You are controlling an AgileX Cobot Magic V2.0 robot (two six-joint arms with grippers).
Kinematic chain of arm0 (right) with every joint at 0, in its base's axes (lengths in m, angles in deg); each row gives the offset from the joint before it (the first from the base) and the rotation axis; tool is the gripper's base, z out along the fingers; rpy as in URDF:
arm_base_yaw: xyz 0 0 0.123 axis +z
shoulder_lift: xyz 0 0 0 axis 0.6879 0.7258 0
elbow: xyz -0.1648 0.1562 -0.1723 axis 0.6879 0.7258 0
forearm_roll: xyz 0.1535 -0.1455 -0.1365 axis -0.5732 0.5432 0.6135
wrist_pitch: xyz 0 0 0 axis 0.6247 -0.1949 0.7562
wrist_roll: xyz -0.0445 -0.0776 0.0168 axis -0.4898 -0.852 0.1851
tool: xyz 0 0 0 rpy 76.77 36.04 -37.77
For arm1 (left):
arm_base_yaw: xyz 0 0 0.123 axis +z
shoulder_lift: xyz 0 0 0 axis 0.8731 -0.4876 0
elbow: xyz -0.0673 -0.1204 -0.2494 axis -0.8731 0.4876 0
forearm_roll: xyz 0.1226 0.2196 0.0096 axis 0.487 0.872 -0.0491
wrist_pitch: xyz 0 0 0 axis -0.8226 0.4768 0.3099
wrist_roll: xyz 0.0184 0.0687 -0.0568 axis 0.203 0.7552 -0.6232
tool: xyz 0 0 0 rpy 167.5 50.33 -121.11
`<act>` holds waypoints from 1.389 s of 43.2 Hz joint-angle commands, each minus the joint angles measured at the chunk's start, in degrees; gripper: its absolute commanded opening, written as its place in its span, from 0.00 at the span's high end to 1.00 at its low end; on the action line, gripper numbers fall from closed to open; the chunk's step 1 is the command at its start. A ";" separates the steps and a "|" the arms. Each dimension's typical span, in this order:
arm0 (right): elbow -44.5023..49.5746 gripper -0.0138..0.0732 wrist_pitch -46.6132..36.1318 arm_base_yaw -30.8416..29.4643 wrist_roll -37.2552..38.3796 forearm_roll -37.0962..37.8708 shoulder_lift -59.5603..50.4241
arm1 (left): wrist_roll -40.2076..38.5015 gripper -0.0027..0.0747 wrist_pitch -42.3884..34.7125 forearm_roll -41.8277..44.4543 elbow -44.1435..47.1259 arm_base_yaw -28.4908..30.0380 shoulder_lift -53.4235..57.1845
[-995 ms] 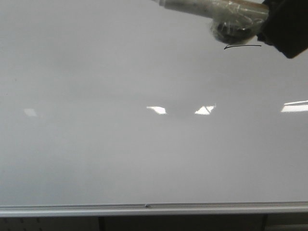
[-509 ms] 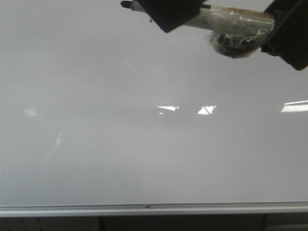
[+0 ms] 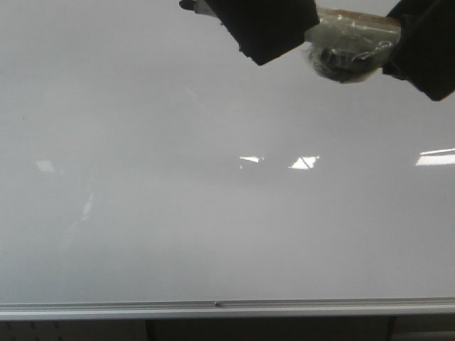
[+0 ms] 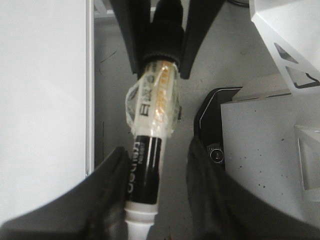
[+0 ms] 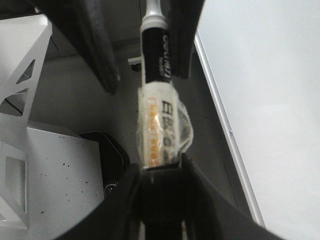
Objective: Write number 2 on whiteboard
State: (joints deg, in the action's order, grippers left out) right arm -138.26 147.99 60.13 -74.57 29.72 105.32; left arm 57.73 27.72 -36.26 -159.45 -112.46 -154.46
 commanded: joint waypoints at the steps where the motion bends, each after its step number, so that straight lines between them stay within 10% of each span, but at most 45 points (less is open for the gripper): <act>1: -1.90 0.91 -1.18 -0.04 -0.65 -2.52 -0.94 | 0.05 0.77 -1.22 -2.06 -1.83 -0.32 1.91; 19: -1.95 0.32 -1.32 -1.37 1.12 -0.40 -1.24 | -10.32 0.90 0.71 7.87 -1.98 -0.09 2.04; 31: -1.95 0.32 -6.96 -11.30 21.25 11.20 -1.24 | -39.95 0.90 2.61 33.49 -1.10 2.22 4.29; 43: -1.95 0.32 -8.89 -14.16 41.45 19.68 -1.24 | -48.60 0.90 -9.82 33.50 13.91 21.09 18.27; 53: -1.95 0.32 -6.16 -14.10 63.47 40.72 -2.27 | -57.63 0.90 -26.53 33.41 27.68 36.36 27.52; 60: -1.95 0.32 -4.83 -10.78 64.69 42.89 -6.47 | -57.75 0.90 -37.34 30.76 34.19 40.68 28.09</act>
State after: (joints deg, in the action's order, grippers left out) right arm -138.35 143.98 47.52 -11.16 71.33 101.86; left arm 1.08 0.48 -4.67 -126.43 -73.19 -127.17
